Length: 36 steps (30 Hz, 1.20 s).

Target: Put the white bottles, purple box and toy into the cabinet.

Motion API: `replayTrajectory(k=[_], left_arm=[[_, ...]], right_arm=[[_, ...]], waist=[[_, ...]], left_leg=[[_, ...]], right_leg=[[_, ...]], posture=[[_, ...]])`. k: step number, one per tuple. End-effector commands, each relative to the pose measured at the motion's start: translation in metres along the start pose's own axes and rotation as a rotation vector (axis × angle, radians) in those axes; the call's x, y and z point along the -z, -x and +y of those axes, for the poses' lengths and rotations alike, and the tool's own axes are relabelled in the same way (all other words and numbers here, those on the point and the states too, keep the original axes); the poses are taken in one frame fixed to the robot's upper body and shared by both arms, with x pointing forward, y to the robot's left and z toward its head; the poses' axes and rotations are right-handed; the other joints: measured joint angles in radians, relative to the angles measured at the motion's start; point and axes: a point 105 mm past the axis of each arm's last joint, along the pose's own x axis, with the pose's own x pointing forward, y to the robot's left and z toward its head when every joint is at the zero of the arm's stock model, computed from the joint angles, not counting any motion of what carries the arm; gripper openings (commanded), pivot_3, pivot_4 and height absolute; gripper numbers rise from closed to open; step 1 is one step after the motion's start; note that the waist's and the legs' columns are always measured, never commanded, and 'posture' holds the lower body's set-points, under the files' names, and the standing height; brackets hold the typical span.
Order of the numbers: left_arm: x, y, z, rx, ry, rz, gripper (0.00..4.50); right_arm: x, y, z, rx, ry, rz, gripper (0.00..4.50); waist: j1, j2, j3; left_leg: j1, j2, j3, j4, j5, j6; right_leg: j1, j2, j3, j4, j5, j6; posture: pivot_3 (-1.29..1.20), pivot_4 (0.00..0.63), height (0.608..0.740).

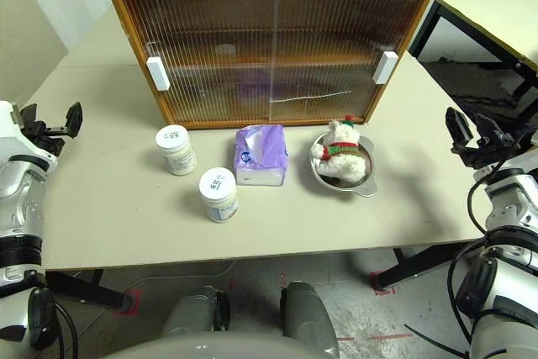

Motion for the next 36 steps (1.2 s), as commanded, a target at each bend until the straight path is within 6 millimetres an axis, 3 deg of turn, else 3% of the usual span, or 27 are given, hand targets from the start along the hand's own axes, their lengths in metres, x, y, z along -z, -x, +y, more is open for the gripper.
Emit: replayTrajectory(k=[1, 5, 10, 16, 19, 23, 29, 31, 36], left_arm=[[0.000, -0.001, -0.005, -0.002, 0.011, -0.013, 4.50], [0.006, 0.006, -0.005, -0.007, 0.042, -0.010, 4.50], [-0.003, 0.011, -0.004, 0.019, 0.031, -0.037, 4.50], [-0.034, 0.011, -0.008, 0.141, 0.039, -0.136, 4.50], [-0.046, 0.012, -0.006, 0.185, 0.042, -0.143, 3.86], [-0.060, 0.020, -0.022, 0.281, 0.060, -0.151, 2.36], [-0.076, 0.030, -0.077, 0.522, 0.106, -0.189, 0.04], [-0.075, 0.026, -0.082, 0.521, 0.125, -0.182, 0.04], [-0.072, 0.017, -0.092, 0.522, 0.095, -0.143, 0.04]], right_arm=[[-0.009, 0.000, -0.005, 0.007, 0.026, 0.010, 4.46], [-0.013, -0.001, 0.003, -0.071, 0.036, 0.033, 4.46], [-0.014, 0.002, 0.020, -0.202, 0.031, 0.010, 4.46], [-0.018, 0.011, 0.084, -0.597, -0.079, 0.019, 4.46], [-0.024, 0.014, 0.111, -0.736, -0.081, 0.070, 4.50], [-0.028, 0.020, 0.147, -0.896, -0.075, 0.123, 4.50], [-0.022, 0.023, 0.173, -0.960, -0.107, 0.124, 4.50], [-0.021, 0.023, 0.179, -0.959, -0.124, 0.103, 4.50], [-0.017, 0.029, 0.196, -1.008, -0.090, 0.086, 4.50]], waist=[[-0.001, 0.000, 0.000], [-0.002, 0.000, -0.001], [0.001, 0.000, -0.001], [0.018, 0.000, -0.001], [0.029, 0.001, -0.001], [0.047, 0.001, -0.001], [0.081, 0.001, -0.001], [0.090, 0.001, -0.001], [0.093, 0.001, -0.001]], left_leg=[[0.000, 0.000, 0.000, 0.000, 0.000, 0.000], [0.000, -0.001, 0.000, 0.000, 0.000, 0.000], [0.000, 0.000, 0.000, 0.000, 0.000, 0.000], [0.000, 0.000, -0.001, 0.000, 0.000, 0.000], [-0.001, 0.000, 0.000, 0.001, 0.000, 0.000], [0.000, 0.001, 0.000, 0.002, 0.000, 0.000], [-0.001, 0.001, 0.000, 0.002, 0.000, 0.000], [-0.001, 0.000, 0.000, 0.003, 0.000, 0.000], [-0.002, 0.001, 0.000, 0.005, 0.000, 0.000]], right_leg=[[0.000, 0.000, 0.000, 0.000, 0.000, 0.000], [0.000, 0.000, 0.001, 0.000, 0.000, 0.000], [0.000, 0.000, 0.000, 0.000, 0.000, 0.001], [0.000, 0.000, 0.000, 0.001, 0.000, 0.001], [-0.001, 0.000, 0.000, 0.002, 0.000, 0.001], [-0.002, 0.000, 0.000, 0.004, -0.003, -0.002], [-0.003, 0.000, -0.001, 0.005, -0.006, -0.007], [-0.002, -0.001, -0.001, 0.005, -0.011, -0.014], [-0.003, 0.001, -0.001, 0.006, -0.011, -0.014]], posture=[[0.07, 0.000, 0.740], [0.08, 0.000, 0.740], [0.10, 0.000, 0.740], [0.10, 0.000, 0.740], [0.12, 0.000, 0.740], [0.13, 0.000, 0.740], [0.11, 0.000, 0.740], [0.11, 0.000, 0.740], [0.08, 0.000, 0.740]])
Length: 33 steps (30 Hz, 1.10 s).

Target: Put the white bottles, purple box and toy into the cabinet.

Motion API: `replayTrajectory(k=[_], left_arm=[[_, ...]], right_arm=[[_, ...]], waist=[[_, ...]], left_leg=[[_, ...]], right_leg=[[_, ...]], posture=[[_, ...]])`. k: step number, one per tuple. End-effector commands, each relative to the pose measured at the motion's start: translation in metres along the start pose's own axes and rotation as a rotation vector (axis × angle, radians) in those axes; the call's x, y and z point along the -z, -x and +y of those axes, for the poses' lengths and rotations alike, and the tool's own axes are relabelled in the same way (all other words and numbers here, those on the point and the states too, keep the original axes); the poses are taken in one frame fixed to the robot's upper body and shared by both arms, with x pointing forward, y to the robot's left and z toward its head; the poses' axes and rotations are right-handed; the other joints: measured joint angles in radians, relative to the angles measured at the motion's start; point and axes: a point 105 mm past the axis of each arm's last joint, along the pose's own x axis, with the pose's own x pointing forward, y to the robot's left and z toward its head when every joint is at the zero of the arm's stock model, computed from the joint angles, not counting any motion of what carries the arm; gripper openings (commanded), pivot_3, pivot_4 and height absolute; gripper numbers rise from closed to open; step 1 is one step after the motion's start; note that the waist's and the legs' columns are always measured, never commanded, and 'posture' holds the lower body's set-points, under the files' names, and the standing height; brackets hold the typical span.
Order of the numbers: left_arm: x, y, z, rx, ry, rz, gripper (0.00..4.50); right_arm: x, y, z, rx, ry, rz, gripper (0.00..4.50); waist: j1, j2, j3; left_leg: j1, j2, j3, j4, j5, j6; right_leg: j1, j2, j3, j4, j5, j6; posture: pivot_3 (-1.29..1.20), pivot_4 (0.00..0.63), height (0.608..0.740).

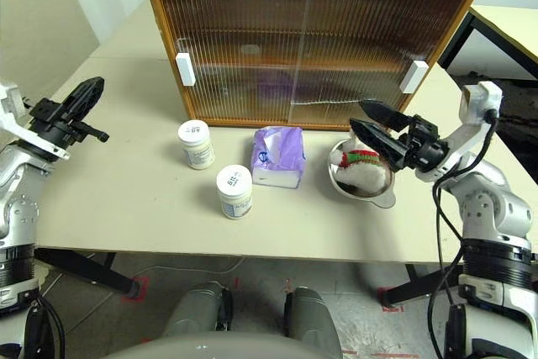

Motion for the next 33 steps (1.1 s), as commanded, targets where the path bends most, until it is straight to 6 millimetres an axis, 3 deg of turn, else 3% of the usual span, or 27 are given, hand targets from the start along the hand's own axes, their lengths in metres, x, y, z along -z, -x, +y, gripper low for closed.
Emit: replayTrajectory(k=[1, 7, 13, 18, 33], left_arm=[[0.008, -0.011, -0.002, -0.002, -0.012, 0.045, 0.04], [0.019, -0.032, -0.004, -0.014, 0.025, 0.062, 0.04], [0.029, -0.048, -0.027, 0.056, 0.051, 0.077, 0.04], [0.035, -0.056, -0.033, 0.078, 0.045, 0.097, 0.04], [0.043, -0.071, -0.033, 0.059, -0.011, 0.103, 0.04]], right_arm=[[0.001, -0.007, 0.009, -0.032, 0.052, 0.009, 4.50], [0.003, -0.018, 0.019, -0.070, 0.128, 0.010, 4.50], [0.002, -0.026, 0.026, -0.070, 0.170, -0.040, 4.50], [0.006, -0.029, 0.029, -0.074, 0.170, -0.035, 4.50], [0.008, -0.045, 0.040, -0.113, 0.174, -0.039, 4.50]], waist=[[0.000, 0.000, 0.000], [-0.003, 0.000, 0.000], [-0.020, 0.000, 0.000], [-0.037, 0.000, 0.000], [-0.072, 0.000, 0.000]], left_leg=[[0.000, 0.000, 0.000, 0.000, 0.000, 0.000], [0.000, -0.001, 0.000, 0.000, 0.000, 0.000], [-0.001, -0.001, 0.000, 0.001, 0.000, 0.000], [-0.001, -0.001, 0.000, 0.001, 0.000, 0.000], [-0.001, -0.002, -0.002, 0.001, 0.000, 0.000]], right_leg=[[0.000, 0.000, 0.000, 0.000, 0.000, 0.000], [0.000, 0.000, 0.000, 0.000, 0.000, 0.001], [0.000, 0.001, 0.000, 0.000, 0.001, 0.004], [0.000, 0.001, 0.000, 0.000, 0.006, 0.013], [0.000, 0.001, 0.000, 0.001, 0.006, 0.014]], posture=[[0.08, 0.000, 0.740], [0.05, 0.000, 0.740], [0.03, 0.000, 0.740], [0.01, 0.000, 0.740], [-0.01, 0.000, 0.740]])
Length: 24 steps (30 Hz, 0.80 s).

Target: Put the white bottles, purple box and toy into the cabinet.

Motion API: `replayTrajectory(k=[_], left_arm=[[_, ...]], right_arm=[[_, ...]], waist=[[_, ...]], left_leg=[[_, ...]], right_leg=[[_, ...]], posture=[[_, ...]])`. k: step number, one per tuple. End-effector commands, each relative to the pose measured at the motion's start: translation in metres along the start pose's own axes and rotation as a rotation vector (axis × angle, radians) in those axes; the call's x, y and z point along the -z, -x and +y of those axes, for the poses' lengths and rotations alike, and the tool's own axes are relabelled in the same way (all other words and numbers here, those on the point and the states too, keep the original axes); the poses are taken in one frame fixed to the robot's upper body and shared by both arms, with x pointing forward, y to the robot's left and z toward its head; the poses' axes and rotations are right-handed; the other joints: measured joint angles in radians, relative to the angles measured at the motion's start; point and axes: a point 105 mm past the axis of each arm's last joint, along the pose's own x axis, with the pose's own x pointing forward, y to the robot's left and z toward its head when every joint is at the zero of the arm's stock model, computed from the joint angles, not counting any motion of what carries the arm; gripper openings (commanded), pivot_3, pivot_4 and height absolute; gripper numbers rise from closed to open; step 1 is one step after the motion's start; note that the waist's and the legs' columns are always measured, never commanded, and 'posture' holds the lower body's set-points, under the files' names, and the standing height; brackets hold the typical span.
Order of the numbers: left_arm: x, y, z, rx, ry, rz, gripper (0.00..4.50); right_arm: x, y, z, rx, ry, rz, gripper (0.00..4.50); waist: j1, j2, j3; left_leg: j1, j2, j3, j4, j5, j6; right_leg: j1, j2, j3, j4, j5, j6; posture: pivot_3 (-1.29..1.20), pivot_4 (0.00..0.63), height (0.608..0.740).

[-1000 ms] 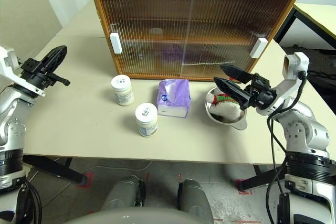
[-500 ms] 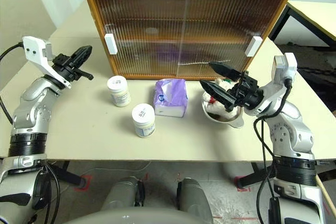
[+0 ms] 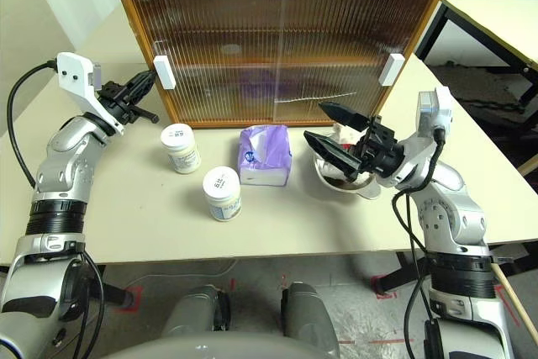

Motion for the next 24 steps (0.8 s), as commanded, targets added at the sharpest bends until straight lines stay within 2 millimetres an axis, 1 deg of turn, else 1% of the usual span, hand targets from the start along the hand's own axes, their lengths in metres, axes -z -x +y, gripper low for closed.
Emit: replayTrajectory(k=[1, 7, 13, 19, 24], left_arm=[[0.001, -0.006, -0.003, 0.001, -0.012, 0.001, 0.04], [0.002, -0.014, -0.008, 0.032, -0.005, -0.005, 0.04], [0.002, -0.024, -0.018, 0.075, -0.007, -0.010, 0.04], [-0.003, -0.040, -0.035, 0.162, -0.024, -0.011, 0.04], [-0.007, -0.056, -0.058, 0.248, -0.022, -0.016, 0.04]], right_arm=[[-0.004, -0.004, 0.002, -0.015, 0.031, -0.004, 4.50], [-0.004, -0.008, 0.003, -0.024, 0.035, -0.004, 4.50], [-0.006, -0.006, 0.001, -0.012, 0.042, -0.003, 4.50], [-0.006, -0.004, 0.000, 0.013, 0.046, -0.012, 4.50], [-0.005, -0.003, 0.000, 0.033, 0.052, -0.015, 4.50]], waist=[[0.000, 0.000, 0.000], [-0.001, 0.000, 0.000], [-0.001, 0.000, 0.000], [-0.003, 0.000, 0.000], [-0.007, 0.000, 0.000]], left_leg=[[0.000, 0.000, 0.000, 0.000, 0.000, 0.000], [0.000, 0.000, 0.000, 0.000, 0.000, 0.000], [0.000, -0.001, 0.000, 0.000, 0.000, 0.000], [-0.001, -0.003, 0.000, 0.000, 0.000, 0.000], [-0.001, -0.004, 0.000, 0.000, 0.000, 0.000]], right_leg=[[0.000, 0.000, 0.000, 0.000, 0.000, 0.000], [0.000, 0.000, 0.000, 0.000, 0.000, 0.000], [0.000, 0.000, 0.000, 0.000, 0.000, 0.000], [0.000, 0.000, 0.000, 0.000, 0.000, 0.002], [0.000, 0.000, 0.000, 0.000, 0.000, 0.003]], posture=[[-0.01, 0.000, 0.740], [-0.02, 0.000, 0.740], [-0.04, 0.000, 0.740], [-0.07, 0.000, 0.740], [-0.09, 0.000, 0.740]])
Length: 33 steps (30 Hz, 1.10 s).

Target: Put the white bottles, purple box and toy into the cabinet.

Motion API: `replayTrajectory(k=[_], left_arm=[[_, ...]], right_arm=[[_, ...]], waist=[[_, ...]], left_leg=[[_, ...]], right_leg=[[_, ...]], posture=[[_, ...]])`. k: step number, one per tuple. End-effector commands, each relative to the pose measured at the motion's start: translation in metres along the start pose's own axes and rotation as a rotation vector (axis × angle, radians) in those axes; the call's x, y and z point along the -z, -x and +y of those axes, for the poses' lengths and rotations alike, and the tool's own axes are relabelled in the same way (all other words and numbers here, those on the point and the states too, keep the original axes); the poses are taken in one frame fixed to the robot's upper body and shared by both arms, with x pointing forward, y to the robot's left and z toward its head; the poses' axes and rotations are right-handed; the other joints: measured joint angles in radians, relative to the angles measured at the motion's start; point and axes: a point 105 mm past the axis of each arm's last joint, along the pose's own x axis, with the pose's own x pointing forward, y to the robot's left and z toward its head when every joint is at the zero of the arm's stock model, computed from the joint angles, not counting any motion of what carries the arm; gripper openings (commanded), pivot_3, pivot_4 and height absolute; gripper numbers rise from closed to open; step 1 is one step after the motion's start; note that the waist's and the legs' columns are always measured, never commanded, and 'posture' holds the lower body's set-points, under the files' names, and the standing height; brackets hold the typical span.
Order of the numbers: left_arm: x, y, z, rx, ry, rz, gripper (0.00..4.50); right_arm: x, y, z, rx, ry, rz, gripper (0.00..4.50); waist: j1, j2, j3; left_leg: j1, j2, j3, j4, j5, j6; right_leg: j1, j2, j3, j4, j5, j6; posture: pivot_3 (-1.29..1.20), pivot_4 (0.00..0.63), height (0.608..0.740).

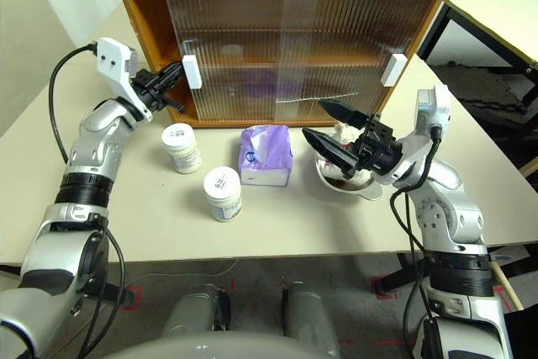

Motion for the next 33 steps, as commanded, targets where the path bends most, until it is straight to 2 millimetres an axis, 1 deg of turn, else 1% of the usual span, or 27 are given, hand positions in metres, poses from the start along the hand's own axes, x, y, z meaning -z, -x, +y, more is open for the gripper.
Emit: replayTrajectory(k=[1, 6, 12, 16, 19, 21, 23, 25, 28, 31, 33], left_arm=[[-0.002, -0.016, -0.017, 0.072, -0.026, 0.008, 0.04], [-0.007, -0.033, -0.034, 0.141, -0.026, -0.001, 0.04], [-0.013, -0.050, -0.061, 0.237, -0.031, -0.019, 0.04], [-0.019, -0.060, -0.077, 0.285, -0.022, -0.032, 0.04], [-0.021, -0.064, -0.083, 0.307, -0.021, -0.037, 0.04], [-0.022, -0.064, -0.082, 0.309, -0.030, -0.039, 0.04], [-0.028, -0.059, -0.072, 0.286, -0.060, -0.052, 0.04], [-0.042, -0.049, -0.054, 0.258, -0.072, -0.079, 0.04], [-0.055, -0.035, -0.043, 0.264, -0.064, -0.102, 0.04], [-0.075, 0.001, -0.022, 0.276, -0.039, -0.119, 0.59], [-0.081, 0.023, -0.008, 0.248, -0.032, -0.111, 1.30]], right_arm=[[-0.006, -0.001, 0.002, 0.007, 0.041, -0.009, 4.50], [-0.014, -0.002, 0.003, 0.025, 0.065, -0.019, 4.50], [-0.014, 0.001, 0.003, 0.047, 0.070, -0.014, 4.50], [-0.015, 0.002, 0.004, 0.060, 0.074, -0.020, 4.50], [-0.015, 0.001, 0.004, 0.062, 0.074, -0.020, 4.50], [-0.015, 0.001, 0.004, 0.063, 0.075, -0.021, 4.50], [-0.015, 0.001, 0.004, 0.061, 0.079, -0.017, 4.50], [-0.016, 0.003, 0.002, 0.060, 0.083, -0.013, 4.50], [-0.017, 0.005, 0.001, 0.059, 0.085, -0.010, 4.50], [-0.018, 0.007, -0.004, 0.060, 0.083, -0.001, 4.50], [-0.017, 0.008, -0.006, 0.056, 0.075, 0.010, 4.50]], waist=[[-0.004, 0.000, 0.000], [-0.025, 0.000, 0.000], [-0.052, -0.001, 0.000], [-0.056, -0.001, 0.001], [-0.063, -0.001, 0.001], [-0.066, -0.001, 0.001], [-0.069, -0.001, 0.001], [-0.075, -0.001, 0.001], [-0.085, -0.001, 0.002], [-0.095, 0.000, 0.002], [-0.100, 0.000, 0.002]], left_leg=[[0.000, 0.000, 0.000, 0.000, 0.000, 0.000], [0.000, -0.001, -0.001, 0.000, 0.000, 0.000], [-0.001, -0.001, -0.001, 0.000, 0.000, 0.000], [-0.001, -0.001, -0.001, 0.000, 0.000, 0.000], [0.000, -0.001, -0.001, 0.000, 0.000, 0.000], [0.000, -0.001, -0.001, 0.000, 0.000, 0.000], [0.000, -0.001, -0.002, 0.000, 0.000, 0.000], [0.000, -0.001, -0.002, 0.000, 0.000, 0.000], [0.000, 0.000, -0.002, 0.000, 0.000, 0.000], [0.001, 0.001, -0.002, -0.001, 0.000, 0.000], [0.002, 0.003, -0.002, -0.002, 0.000, 0.000]], right_leg=[[0.000, 0.000, 0.000, 0.000, 0.000, 0.000], [0.000, 0.000, 0.000, 0.000, 0.000, 0.000], [0.000, 0.000, 0.000, 0.000, -0.001, 0.001], [0.000, 0.000, 0.000, 0.000, -0.001, 0.001], [0.000, 0.000, 0.000, 0.000, 0.000, 0.002], [0.000, 0.000, 0.000, 0.000, -0.001, 0.002], [0.001, 0.000, 0.000, 0.000, -0.001, 0.002], [0.001, 0.000, 0.001, 0.000, 0.000, 0.002], [0.000, 0.000, 0.001, 0.000, -0.001, 0.002], [0.000, 0.000, 0.001, 0.001, -0.001, 0.001], [0.000, 0.001, 0.002, 0.002, -0.002, 0.001]], posture=[[-0.10, 0.000, 0.740], [-0.11, 0.000, 0.740], [-0.15, 0.000, 0.740], [-0.15, 0.000, 0.740], [-0.15, 0.000, 0.740], [-0.15, 0.000, 0.740], [-0.14, 0.000, 0.740], [-0.13, 0.000, 0.740], [-0.12, 0.000, 0.740], [-0.09, 0.000, 0.740], [-0.07, 0.000, 0.740]])
